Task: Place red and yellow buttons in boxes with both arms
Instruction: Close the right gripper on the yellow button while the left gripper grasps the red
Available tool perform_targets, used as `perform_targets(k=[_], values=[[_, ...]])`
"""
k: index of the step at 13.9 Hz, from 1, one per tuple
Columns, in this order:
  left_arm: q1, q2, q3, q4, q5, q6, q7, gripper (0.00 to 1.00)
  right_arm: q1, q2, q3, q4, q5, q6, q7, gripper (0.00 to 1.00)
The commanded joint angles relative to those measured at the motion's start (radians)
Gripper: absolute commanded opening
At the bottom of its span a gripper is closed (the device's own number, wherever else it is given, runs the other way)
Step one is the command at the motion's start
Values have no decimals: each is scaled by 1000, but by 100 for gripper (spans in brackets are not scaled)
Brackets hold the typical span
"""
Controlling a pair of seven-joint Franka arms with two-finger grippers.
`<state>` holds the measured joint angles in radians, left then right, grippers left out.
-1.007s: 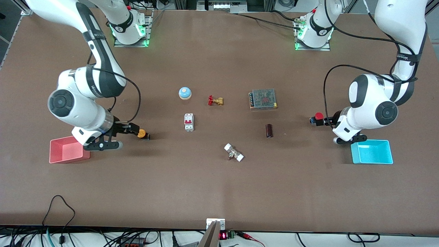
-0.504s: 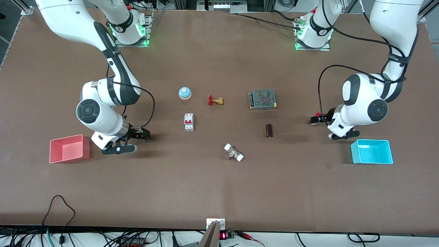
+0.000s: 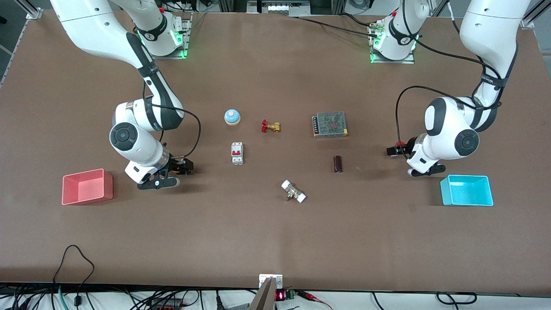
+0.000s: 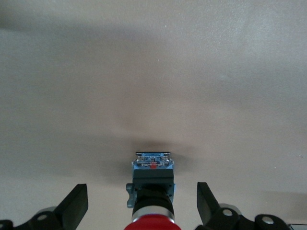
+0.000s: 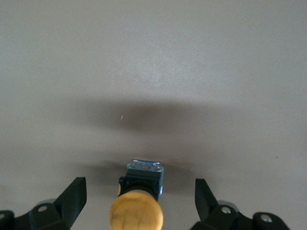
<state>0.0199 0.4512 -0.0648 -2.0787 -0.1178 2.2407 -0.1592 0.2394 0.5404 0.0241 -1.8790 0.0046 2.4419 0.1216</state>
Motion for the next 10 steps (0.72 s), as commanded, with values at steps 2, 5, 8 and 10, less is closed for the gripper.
perform_targets(k=[2, 5, 8, 10], values=[[-1, 1, -4, -4, -22, 10, 7, 100, 6, -5, 7, -29, -14, 12, 3, 100], [-8, 3, -6, -4, -22, 7, 35, 91, 6, -4, 7, -29, -14, 14, 1, 100], [-8, 3, -6, -4, -22, 4, 69, 72, 6, 0, 7, -35, -14, 22, 3, 93], [-8, 3, -6, -4, -22, 4, 69, 62, 6, 3, 7, -35, -14, 23, 3, 84]])
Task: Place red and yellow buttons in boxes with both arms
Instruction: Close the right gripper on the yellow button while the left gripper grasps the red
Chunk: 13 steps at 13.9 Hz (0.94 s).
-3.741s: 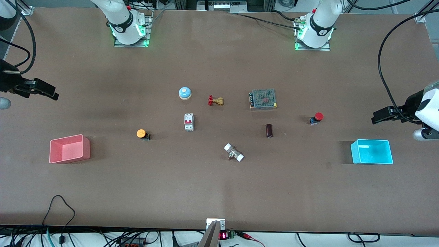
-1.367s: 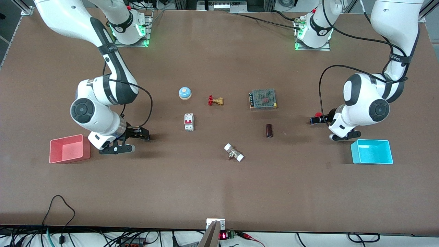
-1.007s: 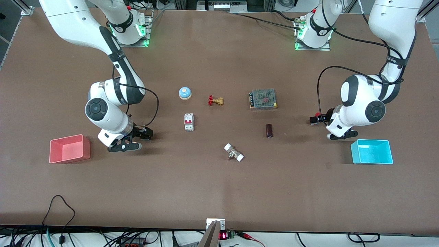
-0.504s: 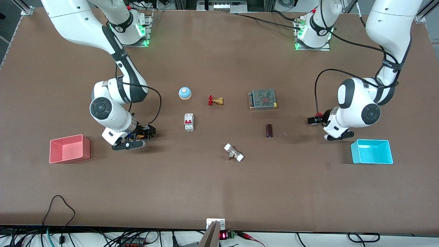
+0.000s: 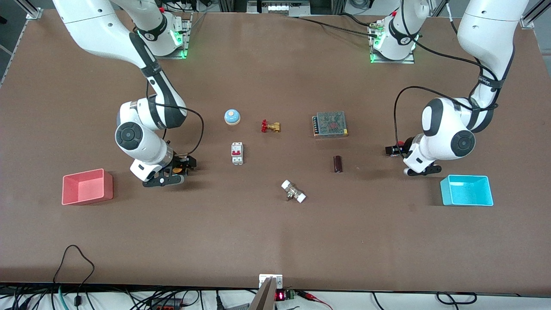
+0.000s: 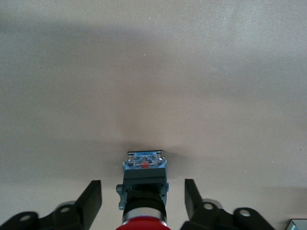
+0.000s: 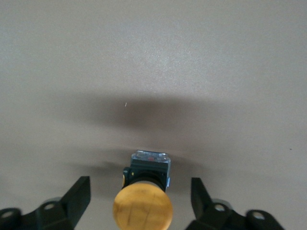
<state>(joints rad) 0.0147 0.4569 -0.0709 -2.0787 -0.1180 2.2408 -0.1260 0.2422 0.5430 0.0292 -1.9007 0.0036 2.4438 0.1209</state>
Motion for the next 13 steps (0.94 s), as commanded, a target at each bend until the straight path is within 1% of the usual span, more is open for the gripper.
perform_targets(k=[1, 2, 3, 7, 9, 11, 13], values=[[-2, -3, 2, -4, -22, 3, 36, 57, 3, 2, 1, -14, -13, 21, 3, 79], [-2, -4, 2, -4, -22, 3, 36, 52, 3, 3, 1, -14, -14, 21, 3, 77], [-2, -4, 0, -4, -22, 0, 34, 48, 3, 3, 1, -14, -16, 21, 2, 71], [-2, -11, 2, -3, -22, -20, 43, 32, 2, 5, 1, -14, -36, 21, 3, 44], [-2, -38, 2, 8, -11, -27, 37, 32, 2, 5, 1, -12, -36, 21, 2, 32], [8, -73, 13, 12, -5, -44, 37, 32, 0, 5, 1, -9, -36, 21, 0, 27], [60, -70, 17, 98, -5, -123, 37, 32, -1, 3, 1, -3, -36, 15, -12, 27]])
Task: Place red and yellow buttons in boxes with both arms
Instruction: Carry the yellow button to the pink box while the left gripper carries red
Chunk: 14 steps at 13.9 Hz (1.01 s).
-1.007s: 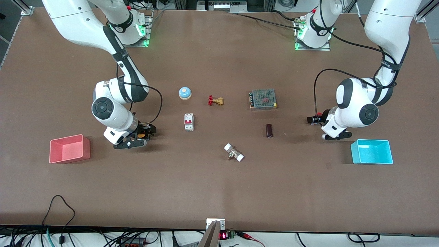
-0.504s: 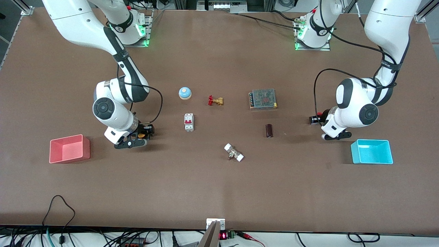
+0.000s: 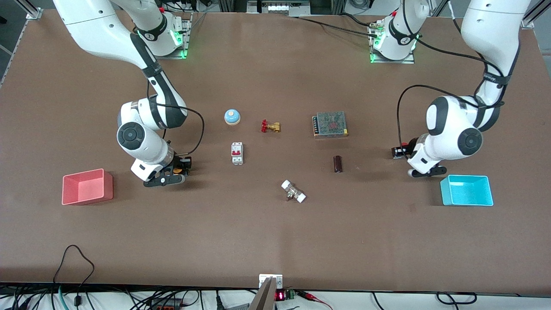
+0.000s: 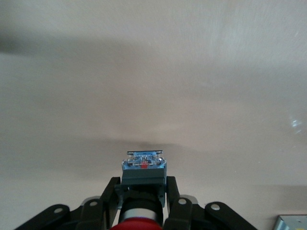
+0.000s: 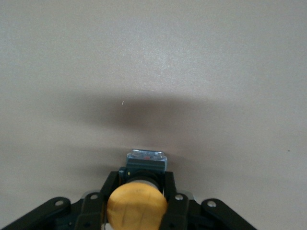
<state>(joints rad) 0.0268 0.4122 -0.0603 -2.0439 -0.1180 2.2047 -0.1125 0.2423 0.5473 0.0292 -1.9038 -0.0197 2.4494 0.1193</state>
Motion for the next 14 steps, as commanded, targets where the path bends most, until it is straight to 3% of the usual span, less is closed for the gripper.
perform_targets(k=[1, 6, 9, 14], values=[[70, -24, 8, 103, -5, -121, 24, 32, -9, -13, 0, 17, -13, 2, -41, 27], [169, 20, 8, 287, 24, -207, 24, 32, -164, -206, -5, 173, 3, -373, -237, 27], [197, 74, 8, 401, 77, -263, 63, 32, -291, -228, -11, 276, -3, -510, -447, 27], [238, 181, 10, 539, 99, -278, 158, 32, -443, -153, -28, 292, 1, -400, -636, 27]])
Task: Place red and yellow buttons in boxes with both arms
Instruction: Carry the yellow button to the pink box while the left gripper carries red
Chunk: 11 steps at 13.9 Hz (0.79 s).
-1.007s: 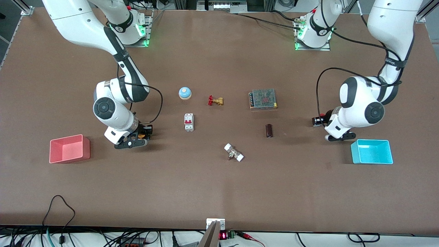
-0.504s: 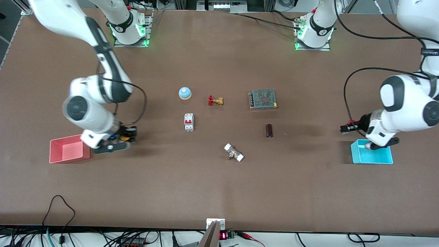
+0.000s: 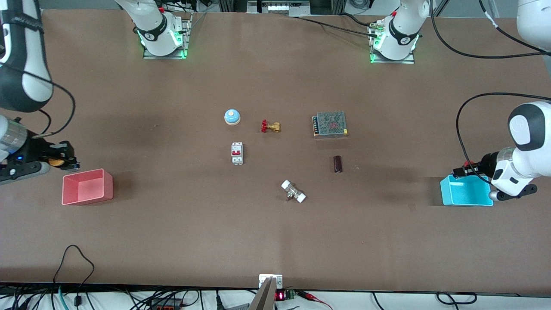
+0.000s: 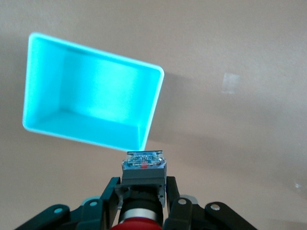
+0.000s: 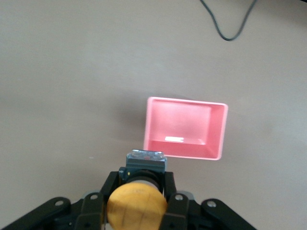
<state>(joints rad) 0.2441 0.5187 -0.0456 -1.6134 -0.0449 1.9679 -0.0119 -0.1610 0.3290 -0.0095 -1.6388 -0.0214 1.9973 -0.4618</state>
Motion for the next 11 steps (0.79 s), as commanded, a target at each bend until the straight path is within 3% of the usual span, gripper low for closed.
perform_targets(k=[1, 6, 8, 11], values=[[35, 107, -7, 148, 36, -64, 85, 32, -52, 91, 11, 27, 5, 89, -76, 27], [60, 197, -2, 256, 51, -69, 211, 32, -84, 206, 13, 20, 14, 262, -95, 28], [60, 228, -2, 280, 71, -61, 220, 32, -91, 237, 13, 13, 85, 278, -97, 29], [60, 262, -2, 285, 71, -15, 262, 32, -86, 252, 13, -10, 100, 304, -100, 29]])
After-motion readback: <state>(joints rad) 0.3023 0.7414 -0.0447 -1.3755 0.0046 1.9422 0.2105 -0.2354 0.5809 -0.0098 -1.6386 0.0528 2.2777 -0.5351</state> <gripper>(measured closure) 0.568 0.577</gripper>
